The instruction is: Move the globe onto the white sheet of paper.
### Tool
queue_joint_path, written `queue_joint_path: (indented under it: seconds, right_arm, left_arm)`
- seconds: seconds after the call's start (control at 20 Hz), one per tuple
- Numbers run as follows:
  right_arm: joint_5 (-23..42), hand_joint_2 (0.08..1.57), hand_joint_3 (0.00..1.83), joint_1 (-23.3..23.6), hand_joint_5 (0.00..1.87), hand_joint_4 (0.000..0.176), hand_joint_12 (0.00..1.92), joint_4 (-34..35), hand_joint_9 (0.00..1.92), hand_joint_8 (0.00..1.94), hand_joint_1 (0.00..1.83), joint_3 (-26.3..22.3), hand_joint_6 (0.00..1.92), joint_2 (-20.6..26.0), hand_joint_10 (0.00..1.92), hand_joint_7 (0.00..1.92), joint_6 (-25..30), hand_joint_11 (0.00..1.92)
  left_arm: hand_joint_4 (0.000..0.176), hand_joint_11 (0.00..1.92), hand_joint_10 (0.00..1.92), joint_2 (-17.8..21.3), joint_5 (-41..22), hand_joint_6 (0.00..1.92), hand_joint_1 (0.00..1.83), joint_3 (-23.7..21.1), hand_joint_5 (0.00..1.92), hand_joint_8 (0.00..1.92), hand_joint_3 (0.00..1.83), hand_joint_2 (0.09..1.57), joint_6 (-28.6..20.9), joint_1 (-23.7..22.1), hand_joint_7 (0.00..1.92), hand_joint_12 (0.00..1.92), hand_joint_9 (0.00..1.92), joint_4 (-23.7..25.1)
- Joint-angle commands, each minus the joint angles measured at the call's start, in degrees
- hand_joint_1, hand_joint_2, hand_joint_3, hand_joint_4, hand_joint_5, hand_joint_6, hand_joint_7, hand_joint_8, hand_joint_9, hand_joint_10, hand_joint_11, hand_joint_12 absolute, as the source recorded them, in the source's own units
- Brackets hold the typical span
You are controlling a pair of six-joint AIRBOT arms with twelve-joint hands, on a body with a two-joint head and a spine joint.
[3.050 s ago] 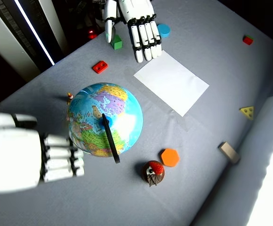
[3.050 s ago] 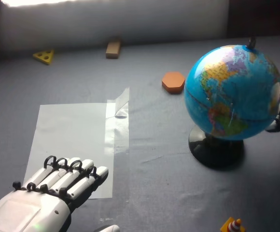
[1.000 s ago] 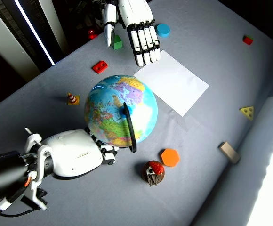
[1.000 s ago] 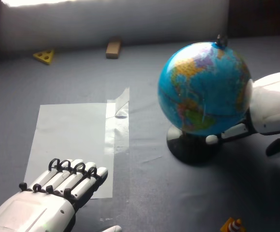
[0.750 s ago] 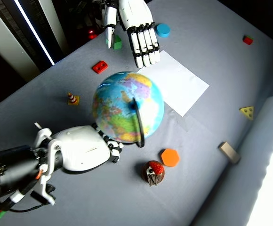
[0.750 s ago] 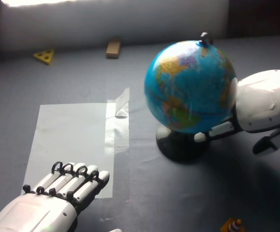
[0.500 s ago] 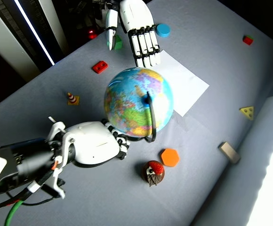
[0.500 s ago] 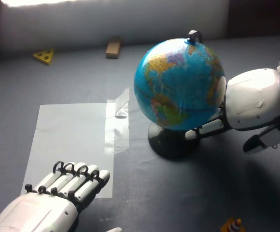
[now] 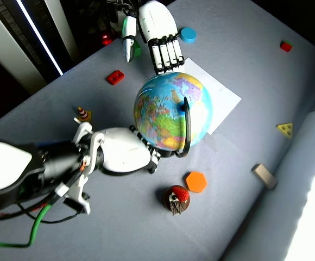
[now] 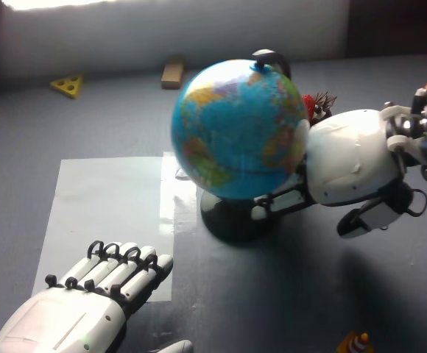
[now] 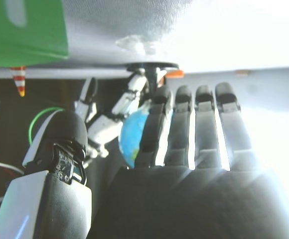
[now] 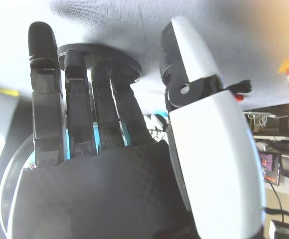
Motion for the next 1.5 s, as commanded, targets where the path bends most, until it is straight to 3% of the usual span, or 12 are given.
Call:
queue_joint_path:
  seconds: [0.0,0.45,0.85,1.45]
  right_arm:
    - [-0.5,1.18,0.0,1.0,0.13,0.0,0.33,2.1,0.16,0.0,0.03,-0.5,0.01,-0.1,0.0,0.17,0.6,0.0]
    - [-4.5,1.18,0.0,1.6,0.15,0.0,0.34,-0.8,0.17,0.0,0.04,-0.7,0.01,-3.6,0.01,0.17,3.9,0.0]
    - [-5.9,1.17,0.0,1.6,0.13,0.0,0.34,-0.9,0.17,0.0,0.04,-0.4,0.0,-4.9,0.01,0.17,2.9,0.0]
    - [-10.5,1.17,0.0,3.0,0.13,0.0,0.27,-2.0,0.16,0.0,0.04,0.7,0.0,-12.0,0.0,0.17,4.9,0.0]
  left_arm:
    - [0.0,0.0,0.0,-0.2,-5.3,0.0,0.0,0.0,0.11,0.0,0.0,1.23,-0.4,-0.1,0.07,0.15,0.03,2.9]
    - [0.0,0.0,0.0,0.3,-2.5,0.0,0.0,0.7,0.11,0.0,0.0,1.23,-1.2,-1.1,0.07,0.15,0.03,4.0]
    - [0.0,0.0,0.0,1.3,-2.6,0.0,0.0,0.5,0.11,0.0,0.0,1.23,-1.6,-1.1,0.07,0.15,0.03,3.5]
    - [0.0,0.0,0.0,1.5,-3.1,0.0,0.0,-0.2,0.11,0.0,0.0,1.23,-1.6,-0.5,0.07,0.14,0.03,2.8]
